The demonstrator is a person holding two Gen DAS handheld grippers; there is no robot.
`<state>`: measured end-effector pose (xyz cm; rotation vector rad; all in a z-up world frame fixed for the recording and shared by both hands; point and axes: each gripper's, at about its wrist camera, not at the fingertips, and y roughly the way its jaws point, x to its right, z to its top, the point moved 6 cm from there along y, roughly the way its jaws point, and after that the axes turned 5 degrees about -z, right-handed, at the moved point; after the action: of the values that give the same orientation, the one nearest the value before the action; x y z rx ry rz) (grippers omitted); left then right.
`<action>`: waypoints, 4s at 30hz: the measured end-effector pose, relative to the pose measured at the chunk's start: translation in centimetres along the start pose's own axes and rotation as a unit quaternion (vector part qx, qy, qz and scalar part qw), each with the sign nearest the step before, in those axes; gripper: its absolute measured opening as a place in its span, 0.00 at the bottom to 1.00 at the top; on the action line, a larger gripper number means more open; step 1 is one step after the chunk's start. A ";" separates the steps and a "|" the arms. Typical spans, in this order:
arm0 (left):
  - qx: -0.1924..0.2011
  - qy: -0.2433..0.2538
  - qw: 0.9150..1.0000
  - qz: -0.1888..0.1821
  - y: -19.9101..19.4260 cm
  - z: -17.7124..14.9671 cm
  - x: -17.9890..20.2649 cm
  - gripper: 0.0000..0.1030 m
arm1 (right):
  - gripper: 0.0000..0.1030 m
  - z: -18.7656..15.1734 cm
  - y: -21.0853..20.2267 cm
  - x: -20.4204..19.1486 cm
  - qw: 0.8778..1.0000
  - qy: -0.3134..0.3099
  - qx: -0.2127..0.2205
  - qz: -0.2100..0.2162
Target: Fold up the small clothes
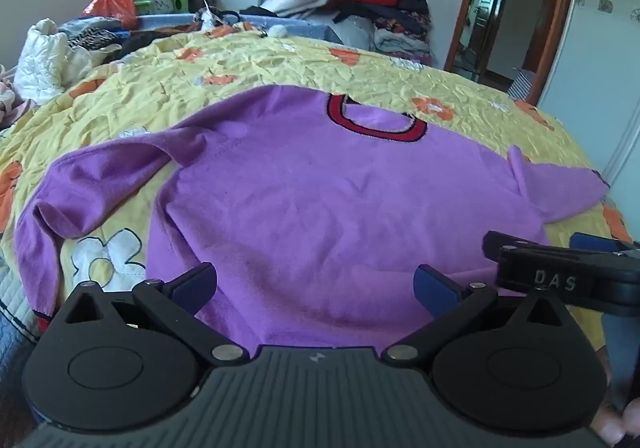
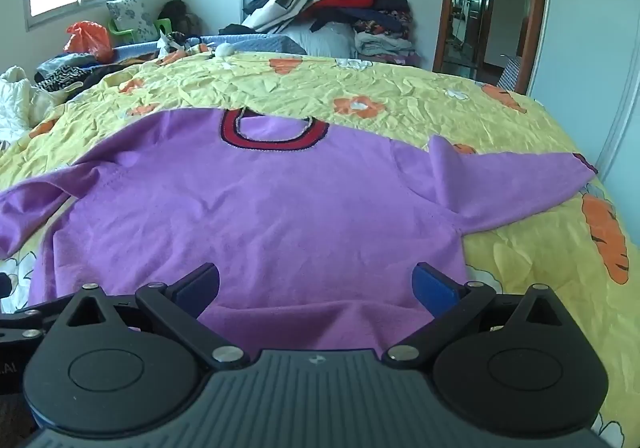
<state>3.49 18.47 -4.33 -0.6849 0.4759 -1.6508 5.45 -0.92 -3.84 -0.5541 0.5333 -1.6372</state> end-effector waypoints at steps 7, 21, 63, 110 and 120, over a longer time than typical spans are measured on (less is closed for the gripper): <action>0.012 -0.006 0.999 0.031 -0.3 0.2 -0.8 1.00 | 1.00 -1.5 -0.4 0.3 0.995 -0.050 0.076 -0.027; -0.009 -0.009 0.999 0.045 0.5 -0.9 -1.5 1.00 | 1.00 -1.7 -0.2 0.6 0.997 -0.038 0.046 -0.041; -0.028 0.015 0.998 0.063 1.3 -0.6 0.9 1.00 | 1.00 -0.9 0.2 2.3 0.998 -0.029 0.022 -0.057; -0.082 0.059 0.989 0.104 16.9 3.8 4.2 1.00 | 0.27 7.2 26.4 53.5 0.926 0.377 0.025 -0.005; -0.068 0.038 0.996 0.049 17.9 3.7 3.0 1.00 | 0.03 8.2 28.4 51.0 0.920 0.392 0.016 -0.013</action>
<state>18.81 12.41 -12.67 -0.6898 0.6700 -1.5671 26.27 -55.40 -12.41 0.1564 1.0799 -1.8626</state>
